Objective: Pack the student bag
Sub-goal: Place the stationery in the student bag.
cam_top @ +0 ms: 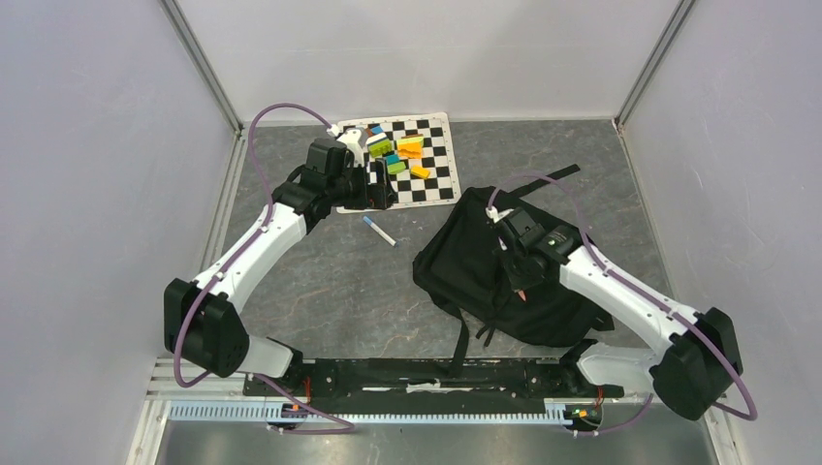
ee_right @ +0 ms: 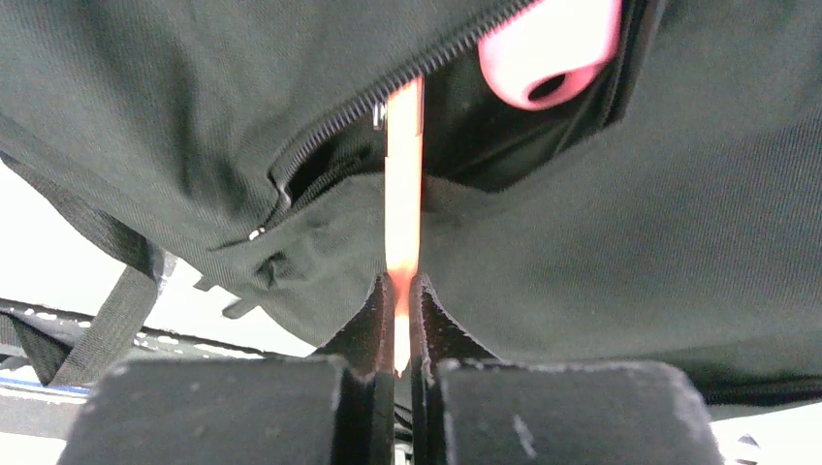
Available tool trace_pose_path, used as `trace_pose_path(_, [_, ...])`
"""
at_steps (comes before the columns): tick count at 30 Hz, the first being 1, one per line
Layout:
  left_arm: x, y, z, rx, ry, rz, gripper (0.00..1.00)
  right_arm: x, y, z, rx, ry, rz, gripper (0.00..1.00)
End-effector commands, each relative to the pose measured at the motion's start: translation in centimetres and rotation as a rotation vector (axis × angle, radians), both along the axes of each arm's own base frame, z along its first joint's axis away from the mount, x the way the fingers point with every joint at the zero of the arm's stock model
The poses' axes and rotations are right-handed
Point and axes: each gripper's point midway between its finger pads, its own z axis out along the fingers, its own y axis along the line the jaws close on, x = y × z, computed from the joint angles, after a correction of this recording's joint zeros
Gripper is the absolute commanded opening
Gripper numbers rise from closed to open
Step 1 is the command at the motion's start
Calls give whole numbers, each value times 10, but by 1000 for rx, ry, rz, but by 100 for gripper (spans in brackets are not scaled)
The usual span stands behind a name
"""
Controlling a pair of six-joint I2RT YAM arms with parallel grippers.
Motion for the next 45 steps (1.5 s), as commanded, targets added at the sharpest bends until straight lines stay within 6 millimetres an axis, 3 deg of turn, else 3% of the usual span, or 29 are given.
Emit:
trace_pose_path(1, [2,-1,14,-21,-43,4,100,32,18,20,43,-91,18,0])
trace_pose_path(7, [1,-1,14,-21,-42,2,100,53,25,24,37,-140,27,0])
trace_pose_path(16, [1,-1,12,-20,-37,-1,100,72,27,5,82,-320,42,0])
trace_pose_path(25, [1,-2,8,-21,-24,-2,100,90,33,18,84,-378,43,0])
trace_pose_path(32, [1,-3,6,-23,-18,-6,100,97,35,13,109,-419,3,0])
trace_pose_path(38, [1,-4,6,-30,-16,-6,100,108,37,21,120,-484,-9,0])
trace_pose_path(45, [0,-5,6,-34,-13,-11,100,105,34,-1,89,-454,2,0])
